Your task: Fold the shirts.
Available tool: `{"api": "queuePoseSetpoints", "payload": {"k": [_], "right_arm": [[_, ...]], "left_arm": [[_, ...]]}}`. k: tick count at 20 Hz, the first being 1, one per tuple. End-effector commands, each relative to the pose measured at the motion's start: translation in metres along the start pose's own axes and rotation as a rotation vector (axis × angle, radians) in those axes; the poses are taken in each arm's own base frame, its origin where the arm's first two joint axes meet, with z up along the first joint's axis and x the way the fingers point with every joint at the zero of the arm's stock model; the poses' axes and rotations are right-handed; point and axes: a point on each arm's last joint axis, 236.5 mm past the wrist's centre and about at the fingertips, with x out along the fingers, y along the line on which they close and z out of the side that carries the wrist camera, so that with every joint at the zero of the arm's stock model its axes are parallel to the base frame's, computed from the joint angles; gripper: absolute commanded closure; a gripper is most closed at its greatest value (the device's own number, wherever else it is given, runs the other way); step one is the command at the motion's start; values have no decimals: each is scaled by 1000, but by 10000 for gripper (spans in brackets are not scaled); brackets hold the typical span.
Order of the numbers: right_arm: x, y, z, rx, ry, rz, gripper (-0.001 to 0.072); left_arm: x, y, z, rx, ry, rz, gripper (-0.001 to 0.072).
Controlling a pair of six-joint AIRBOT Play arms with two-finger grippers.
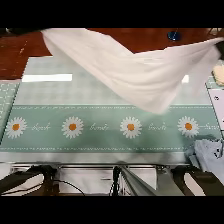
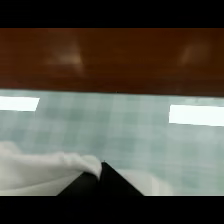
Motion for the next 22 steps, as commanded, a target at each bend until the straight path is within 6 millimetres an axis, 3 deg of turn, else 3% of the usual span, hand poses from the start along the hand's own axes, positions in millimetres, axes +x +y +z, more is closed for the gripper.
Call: {"api": "queuePoseSetpoints", "payload": {"k": [1, 4, 7, 10, 12, 14, 16, 17, 19, 22], "right_arm": [[-80, 2, 47, -47, -124, -63, 692], [-123, 12, 73, -70, -197, -66, 692], [-159, 18, 85, -81, -241, -76, 691], [-182, 25, 85, -61, -243, -66, 691], [-187, 26, 76, -55, -206, -66, 692], [-175, 19, 52, -44, -83, -84, 691], [-141, 15, 7, -25, 179, -64, 692], [-125, 23, -9, -22, 285, -8, 691], [-89, 36, -17, -25, 382, 86, 691], [-14, 0, -22, -81, 470, -34, 692]], "left_arm": [[-70, -33, 14, 95, -145, 106, 677], [-114, -54, 12, 143, -219, 191, 677], [-157, -72, 4, 160, -295, 282, 677], [-185, -97, -10, 144, -339, 294, 677], [-191, -107, -28, 71, -313, 280, 677], [-182, -106, -54, 1, -208, 267, 677], [-160, -94, -80, -94, -82, 246, 677], [-148, -88, -90, -133, -27, 231, 677], [-120, -74, -109, -186, 69, 198, 677], [-73, -37, -137, -226, 174, 195, 677]]}}
